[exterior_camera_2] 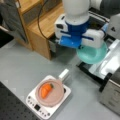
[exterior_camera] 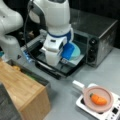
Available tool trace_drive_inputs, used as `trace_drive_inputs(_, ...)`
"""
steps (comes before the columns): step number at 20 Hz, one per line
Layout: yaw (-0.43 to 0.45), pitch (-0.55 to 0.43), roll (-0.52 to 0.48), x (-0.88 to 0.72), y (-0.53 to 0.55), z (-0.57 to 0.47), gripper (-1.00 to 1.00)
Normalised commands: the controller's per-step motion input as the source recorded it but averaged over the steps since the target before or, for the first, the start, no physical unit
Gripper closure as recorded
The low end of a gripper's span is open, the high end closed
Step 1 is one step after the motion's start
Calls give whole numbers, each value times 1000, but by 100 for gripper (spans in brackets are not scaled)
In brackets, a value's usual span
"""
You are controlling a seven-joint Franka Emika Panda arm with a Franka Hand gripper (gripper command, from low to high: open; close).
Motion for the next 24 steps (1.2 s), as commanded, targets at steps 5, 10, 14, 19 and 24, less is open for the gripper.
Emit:
trace_drive_inputs(5, -14, -193, 148, -286, 259, -80, 100)
trace_drive_inputs(10, -37, -221, 119, -415, 329, -97, 100)
trace_drive_inputs(14, -105, -237, 80, -623, 302, -173, 100)
trace_drive_inputs(19, -195, -232, 76, -753, 219, -161, 100)
trace_drive_inputs(24, -152, -233, 84, -678, 57, -162, 100)
